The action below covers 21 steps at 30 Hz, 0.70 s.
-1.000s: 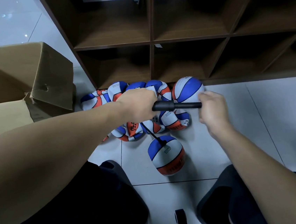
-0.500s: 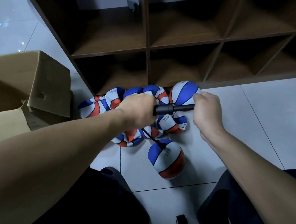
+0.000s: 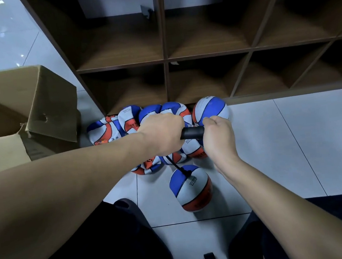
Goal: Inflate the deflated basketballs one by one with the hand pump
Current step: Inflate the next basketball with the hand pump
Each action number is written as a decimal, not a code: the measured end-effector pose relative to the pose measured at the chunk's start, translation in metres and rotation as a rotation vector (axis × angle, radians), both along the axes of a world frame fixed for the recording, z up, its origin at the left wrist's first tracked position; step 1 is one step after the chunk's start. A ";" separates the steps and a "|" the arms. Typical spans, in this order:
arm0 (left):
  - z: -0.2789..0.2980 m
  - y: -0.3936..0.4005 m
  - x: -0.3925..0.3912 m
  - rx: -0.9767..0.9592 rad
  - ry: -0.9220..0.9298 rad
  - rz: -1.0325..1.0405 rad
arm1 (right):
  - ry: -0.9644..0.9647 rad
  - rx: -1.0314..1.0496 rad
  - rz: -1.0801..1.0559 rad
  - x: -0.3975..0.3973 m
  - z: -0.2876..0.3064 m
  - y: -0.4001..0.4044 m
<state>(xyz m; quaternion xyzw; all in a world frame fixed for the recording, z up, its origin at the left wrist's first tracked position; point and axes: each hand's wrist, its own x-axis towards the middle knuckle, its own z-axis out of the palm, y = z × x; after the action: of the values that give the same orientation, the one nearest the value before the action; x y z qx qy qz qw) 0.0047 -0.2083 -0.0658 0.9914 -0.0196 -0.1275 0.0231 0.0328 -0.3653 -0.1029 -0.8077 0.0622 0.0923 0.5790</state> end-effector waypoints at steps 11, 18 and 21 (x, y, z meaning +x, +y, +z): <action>-0.006 0.024 0.004 -0.033 0.017 0.006 | 0.095 -0.014 -0.018 0.028 0.003 -0.044; -0.010 0.041 0.009 -0.022 0.029 0.026 | 0.119 0.013 -0.090 0.039 0.007 -0.066; -0.005 0.033 0.011 -0.052 0.030 0.029 | 0.048 -0.015 -0.100 0.033 0.013 -0.050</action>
<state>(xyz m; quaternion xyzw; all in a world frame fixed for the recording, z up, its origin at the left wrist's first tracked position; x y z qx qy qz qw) 0.0153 -0.1753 -0.0711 0.9886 -0.0079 -0.1414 0.0509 0.0663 -0.4157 -0.0894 -0.8054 0.1171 0.0823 0.5752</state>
